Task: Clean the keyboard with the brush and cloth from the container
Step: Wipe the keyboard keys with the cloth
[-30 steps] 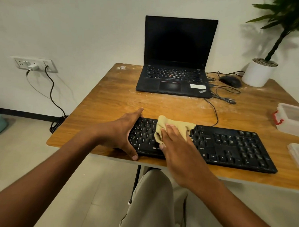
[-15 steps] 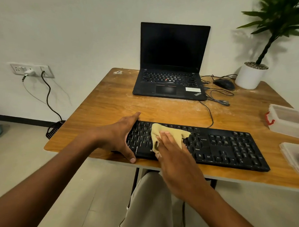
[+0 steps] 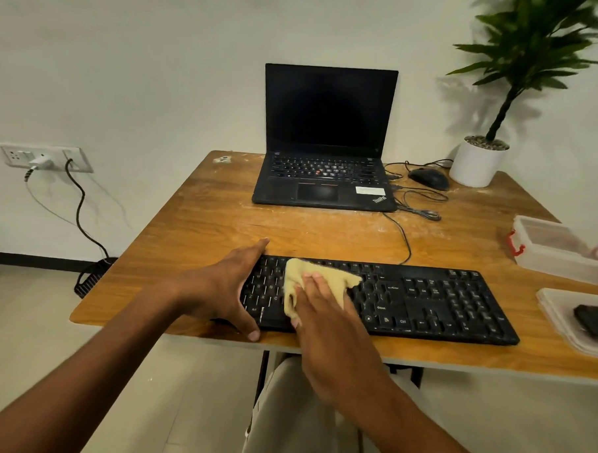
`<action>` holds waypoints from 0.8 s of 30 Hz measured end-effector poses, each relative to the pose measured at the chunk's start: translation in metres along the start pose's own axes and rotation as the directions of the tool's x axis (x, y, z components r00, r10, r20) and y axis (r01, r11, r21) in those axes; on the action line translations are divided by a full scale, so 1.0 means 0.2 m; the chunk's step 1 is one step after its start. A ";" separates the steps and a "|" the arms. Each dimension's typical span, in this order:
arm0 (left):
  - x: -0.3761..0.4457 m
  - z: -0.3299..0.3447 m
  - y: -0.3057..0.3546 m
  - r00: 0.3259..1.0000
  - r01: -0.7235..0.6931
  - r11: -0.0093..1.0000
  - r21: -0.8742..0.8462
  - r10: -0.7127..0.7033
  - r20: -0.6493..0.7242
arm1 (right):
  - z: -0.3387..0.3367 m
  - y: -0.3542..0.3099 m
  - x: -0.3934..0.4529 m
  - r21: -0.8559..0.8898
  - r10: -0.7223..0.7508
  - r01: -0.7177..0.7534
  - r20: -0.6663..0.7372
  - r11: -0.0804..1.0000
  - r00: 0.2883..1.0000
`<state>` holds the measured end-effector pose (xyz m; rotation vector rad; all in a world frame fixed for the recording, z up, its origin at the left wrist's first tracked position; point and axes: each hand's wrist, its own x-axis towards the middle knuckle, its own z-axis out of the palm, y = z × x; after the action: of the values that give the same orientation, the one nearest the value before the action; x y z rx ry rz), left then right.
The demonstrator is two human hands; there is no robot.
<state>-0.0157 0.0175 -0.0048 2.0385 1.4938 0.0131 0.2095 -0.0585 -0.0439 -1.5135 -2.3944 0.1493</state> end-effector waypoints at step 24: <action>-0.01 0.00 0.01 1.000 -0.010 1.000 0.027 0.011 -0.010 | 0.07 -0.14 -0.04 -0.114 -0.071 0.085 0.121 0.990 0.990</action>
<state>-0.0143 0.0163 -0.0027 2.0707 1.4973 0.0075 0.1853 -0.0773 -0.0515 -1.4972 -2.5930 0.0806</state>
